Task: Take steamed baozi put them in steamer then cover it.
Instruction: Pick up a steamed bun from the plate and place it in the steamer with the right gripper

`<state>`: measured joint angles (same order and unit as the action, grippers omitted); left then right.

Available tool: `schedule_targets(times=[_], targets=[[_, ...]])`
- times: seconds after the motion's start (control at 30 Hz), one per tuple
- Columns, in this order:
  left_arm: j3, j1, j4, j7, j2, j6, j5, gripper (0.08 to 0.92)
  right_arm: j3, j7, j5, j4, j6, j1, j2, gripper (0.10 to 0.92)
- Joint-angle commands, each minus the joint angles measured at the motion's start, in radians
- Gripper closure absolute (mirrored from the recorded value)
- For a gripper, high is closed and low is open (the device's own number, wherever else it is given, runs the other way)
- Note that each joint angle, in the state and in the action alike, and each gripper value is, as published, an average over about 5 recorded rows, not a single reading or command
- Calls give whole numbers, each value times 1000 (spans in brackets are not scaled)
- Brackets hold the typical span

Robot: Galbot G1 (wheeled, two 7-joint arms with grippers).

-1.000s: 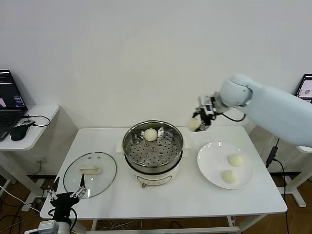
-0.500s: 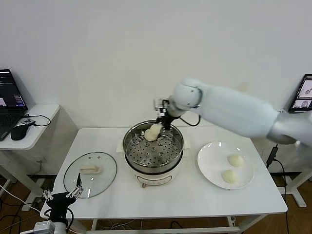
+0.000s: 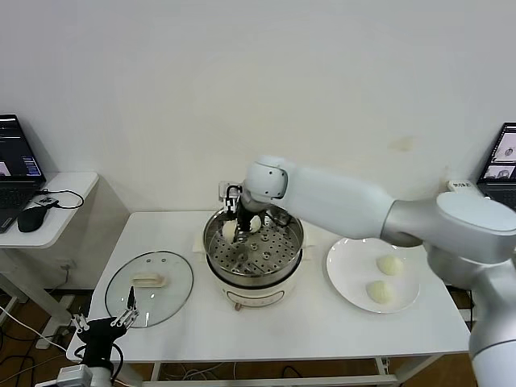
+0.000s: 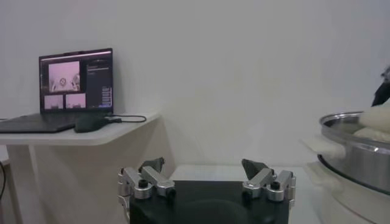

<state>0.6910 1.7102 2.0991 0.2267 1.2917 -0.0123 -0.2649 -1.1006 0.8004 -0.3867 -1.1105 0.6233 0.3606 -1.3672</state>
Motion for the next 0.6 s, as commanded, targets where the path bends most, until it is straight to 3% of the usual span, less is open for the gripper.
schedule_targets(times=[0.03, 0.27, 0.47, 0.6], targets=[[2, -3, -3, 0, -2, -1, -2, 177, 6, -25, 16, 87, 10, -47, -72, 397], [-2, -8, -6, 0, -1, -1, -1, 177, 12, -28, 23, 101, 9, -58, -77, 389], [-2, -7, -1, 0, -2, 0, -1, 177, 10, 24, 23, 41, 4, -23, -23, 254], [-3, -4, 5, 0, -1, 0, 0, 177, 3, 99, 27, -51, -37, 35, 53, 208]])
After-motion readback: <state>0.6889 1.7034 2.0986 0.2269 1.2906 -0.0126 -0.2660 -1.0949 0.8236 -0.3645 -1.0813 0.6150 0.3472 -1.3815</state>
